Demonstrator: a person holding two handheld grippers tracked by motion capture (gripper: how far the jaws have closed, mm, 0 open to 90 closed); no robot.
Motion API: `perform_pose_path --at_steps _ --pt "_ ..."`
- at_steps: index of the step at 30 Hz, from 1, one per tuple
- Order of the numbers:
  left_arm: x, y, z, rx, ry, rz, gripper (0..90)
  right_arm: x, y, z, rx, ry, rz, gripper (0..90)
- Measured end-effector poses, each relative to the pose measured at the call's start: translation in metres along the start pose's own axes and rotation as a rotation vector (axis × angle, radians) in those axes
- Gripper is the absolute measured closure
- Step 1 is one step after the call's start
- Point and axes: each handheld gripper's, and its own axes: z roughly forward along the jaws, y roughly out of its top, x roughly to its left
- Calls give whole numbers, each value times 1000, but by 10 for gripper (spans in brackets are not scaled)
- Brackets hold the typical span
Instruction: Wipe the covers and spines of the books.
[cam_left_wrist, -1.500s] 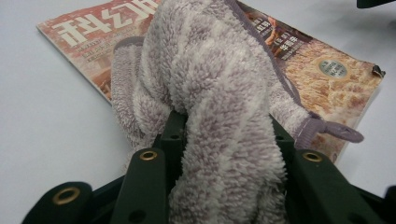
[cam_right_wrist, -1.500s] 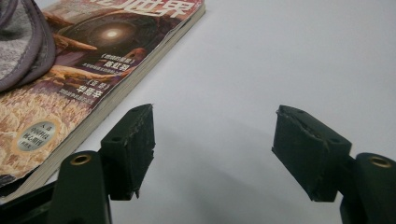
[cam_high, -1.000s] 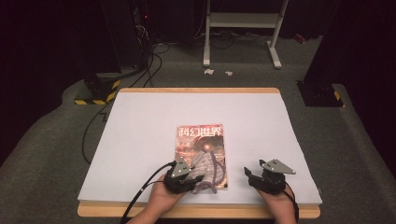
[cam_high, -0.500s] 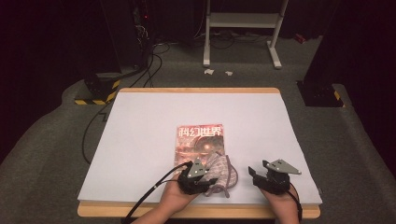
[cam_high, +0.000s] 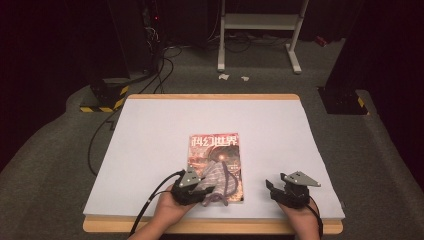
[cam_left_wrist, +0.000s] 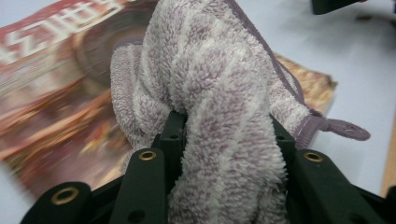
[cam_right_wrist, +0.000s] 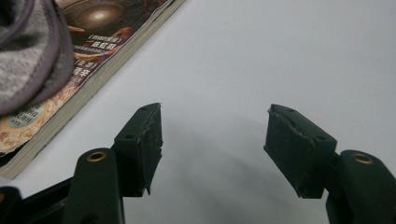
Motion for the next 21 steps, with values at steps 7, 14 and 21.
perform_pose_path --at_steps 7,14,21 --pt "18 -18 -25 -12 51 -34 610 0 0 0 1 5 -4 370" --pt "29 -31 -41 -18 67 -79 610 0 0 2 9 5 0 375" --pt "22 -24 -35 -6 88 -47 610 -1 -1 2 12 -6 4 376"
